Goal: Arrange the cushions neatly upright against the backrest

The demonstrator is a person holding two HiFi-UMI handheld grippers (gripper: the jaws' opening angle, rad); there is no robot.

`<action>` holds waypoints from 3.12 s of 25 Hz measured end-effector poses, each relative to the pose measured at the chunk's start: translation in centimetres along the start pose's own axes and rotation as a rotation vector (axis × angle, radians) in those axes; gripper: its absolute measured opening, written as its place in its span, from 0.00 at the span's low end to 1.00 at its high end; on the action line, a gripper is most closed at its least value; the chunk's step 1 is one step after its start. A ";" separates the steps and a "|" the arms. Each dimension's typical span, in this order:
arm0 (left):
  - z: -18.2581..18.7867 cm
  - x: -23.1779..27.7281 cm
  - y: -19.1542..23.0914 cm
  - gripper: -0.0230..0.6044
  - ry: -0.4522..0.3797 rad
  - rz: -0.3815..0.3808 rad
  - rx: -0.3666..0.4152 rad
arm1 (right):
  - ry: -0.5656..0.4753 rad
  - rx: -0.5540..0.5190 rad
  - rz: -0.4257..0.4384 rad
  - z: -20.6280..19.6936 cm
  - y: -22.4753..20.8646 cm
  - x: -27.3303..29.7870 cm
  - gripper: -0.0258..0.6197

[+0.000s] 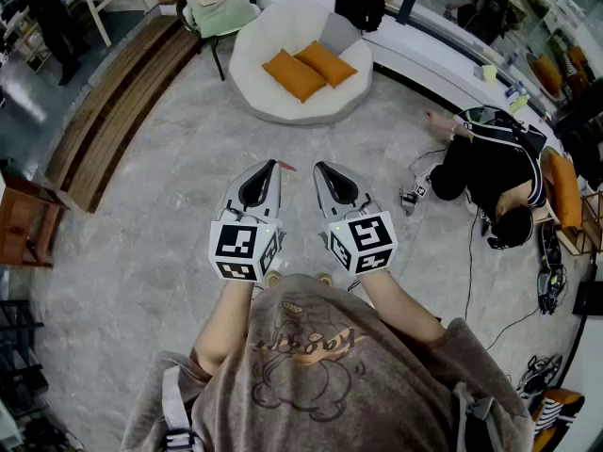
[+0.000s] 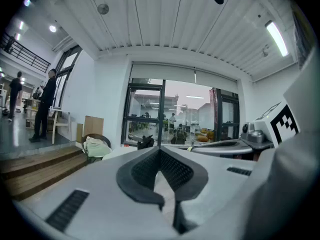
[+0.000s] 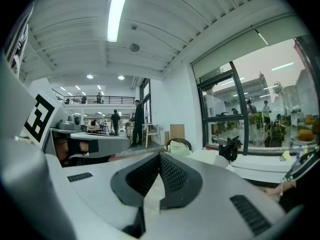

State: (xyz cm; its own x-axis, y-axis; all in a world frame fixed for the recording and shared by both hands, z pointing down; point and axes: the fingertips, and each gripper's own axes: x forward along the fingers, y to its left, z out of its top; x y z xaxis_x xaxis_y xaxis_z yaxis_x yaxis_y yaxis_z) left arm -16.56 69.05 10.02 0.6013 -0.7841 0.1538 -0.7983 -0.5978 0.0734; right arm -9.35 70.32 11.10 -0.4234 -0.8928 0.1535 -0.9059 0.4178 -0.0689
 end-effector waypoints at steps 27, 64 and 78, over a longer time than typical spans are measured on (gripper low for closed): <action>-1.5 -2.7 3.8 0.04 0.023 -0.086 0.028 | -0.044 0.050 -0.039 -0.8 4.0 0.1 0.07; -1.0 11.1 9.3 0.04 0.045 -0.099 0.012 | 0.004 0.050 -0.061 -1.1 -5.7 11.6 0.07; 2.0 21.6 12.0 0.04 0.062 -0.042 0.010 | -0.003 0.082 -0.010 1.3 -14.2 19.1 0.07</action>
State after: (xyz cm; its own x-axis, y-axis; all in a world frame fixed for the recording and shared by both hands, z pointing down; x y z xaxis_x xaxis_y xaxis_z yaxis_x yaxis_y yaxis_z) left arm -13.08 44.60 12.20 0.6307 -0.7465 0.2120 -0.7718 -0.6319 0.0708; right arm -4.58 47.11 13.68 -0.4146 -0.8973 0.1514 -0.9071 0.3942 -0.1477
